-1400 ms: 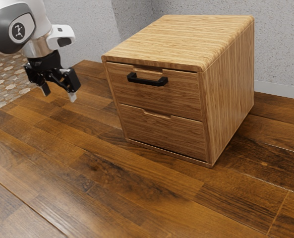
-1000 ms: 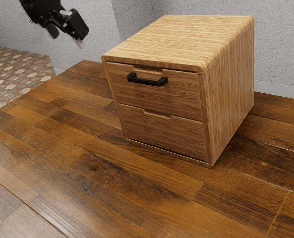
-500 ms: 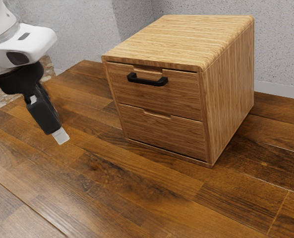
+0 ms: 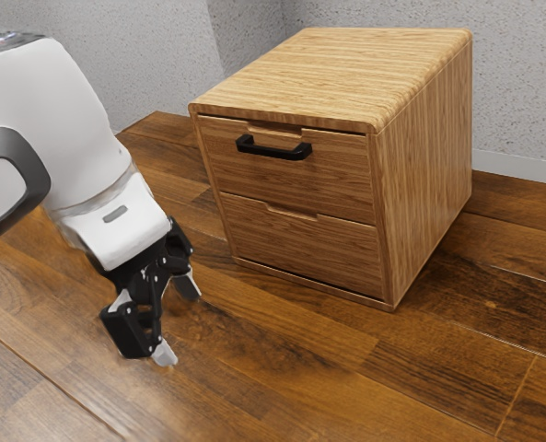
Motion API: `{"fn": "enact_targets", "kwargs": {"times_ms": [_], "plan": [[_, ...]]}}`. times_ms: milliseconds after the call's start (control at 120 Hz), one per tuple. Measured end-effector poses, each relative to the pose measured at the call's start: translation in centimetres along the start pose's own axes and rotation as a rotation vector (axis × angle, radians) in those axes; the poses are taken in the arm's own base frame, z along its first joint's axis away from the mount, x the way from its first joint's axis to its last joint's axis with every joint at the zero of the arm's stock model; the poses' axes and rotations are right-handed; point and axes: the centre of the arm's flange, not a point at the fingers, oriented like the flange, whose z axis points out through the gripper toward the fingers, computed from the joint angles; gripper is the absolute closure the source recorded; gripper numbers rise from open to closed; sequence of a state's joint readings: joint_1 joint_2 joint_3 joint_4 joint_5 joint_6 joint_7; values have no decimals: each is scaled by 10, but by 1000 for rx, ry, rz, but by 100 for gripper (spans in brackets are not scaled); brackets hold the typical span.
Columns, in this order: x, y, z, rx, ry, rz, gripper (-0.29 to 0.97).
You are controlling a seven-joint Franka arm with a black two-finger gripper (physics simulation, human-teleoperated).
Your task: Pull the drawer handle with one arm to open the drawer
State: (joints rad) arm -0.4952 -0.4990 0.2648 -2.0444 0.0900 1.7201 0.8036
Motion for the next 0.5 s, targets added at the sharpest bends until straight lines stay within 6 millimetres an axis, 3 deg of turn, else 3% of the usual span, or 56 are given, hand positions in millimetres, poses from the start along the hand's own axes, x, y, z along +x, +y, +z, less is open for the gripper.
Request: {"fn": "enact_targets", "kwargs": {"times_ms": [83,200,358,500], "plan": [[2,-33,-17,93,41,17,0],[26,-54,-48,211,93,111,0],[44,-83,-36,266,79,201,0],[44,-104,-43,322,84,248,0]]}}
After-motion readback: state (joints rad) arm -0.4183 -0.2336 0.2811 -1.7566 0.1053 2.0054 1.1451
